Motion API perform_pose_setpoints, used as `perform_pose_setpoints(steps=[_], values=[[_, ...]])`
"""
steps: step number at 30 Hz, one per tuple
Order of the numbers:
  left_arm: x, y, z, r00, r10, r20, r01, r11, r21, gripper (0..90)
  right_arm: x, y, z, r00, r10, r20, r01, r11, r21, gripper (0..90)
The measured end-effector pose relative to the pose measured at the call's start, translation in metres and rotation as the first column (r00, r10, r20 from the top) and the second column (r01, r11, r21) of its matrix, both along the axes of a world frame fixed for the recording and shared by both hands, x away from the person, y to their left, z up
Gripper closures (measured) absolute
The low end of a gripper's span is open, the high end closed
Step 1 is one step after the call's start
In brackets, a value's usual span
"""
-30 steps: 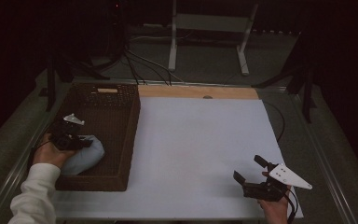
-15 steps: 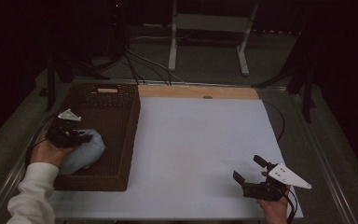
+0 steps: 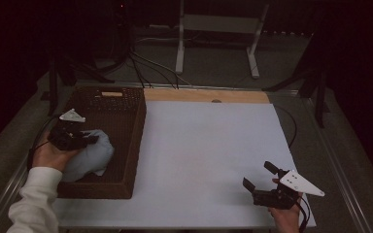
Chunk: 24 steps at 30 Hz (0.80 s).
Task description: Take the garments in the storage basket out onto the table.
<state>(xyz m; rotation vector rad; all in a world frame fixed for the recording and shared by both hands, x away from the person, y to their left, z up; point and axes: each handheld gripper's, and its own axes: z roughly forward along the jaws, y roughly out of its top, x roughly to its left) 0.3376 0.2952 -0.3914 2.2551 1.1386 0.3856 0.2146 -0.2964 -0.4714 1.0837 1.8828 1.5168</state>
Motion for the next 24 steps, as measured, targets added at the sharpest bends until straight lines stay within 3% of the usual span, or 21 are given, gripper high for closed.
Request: perform_pose_setpoints(steps=[15,24], values=[[-0.004,-0.011,0.024,0.9975,-0.039,0.058,0.041,0.9985,-0.035,80.5,0.0,0.0,0.0,1.0,0.001,0.001,-0.001,1.0,0.002,0.2],[-0.003,-0.014,0.031,0.9965,-0.052,0.065,0.055,0.9973,-0.049,80.4,0.0,0.0,0.0,1.0,0.001,0.002,-0.001,1.0,0.002,0.3]])
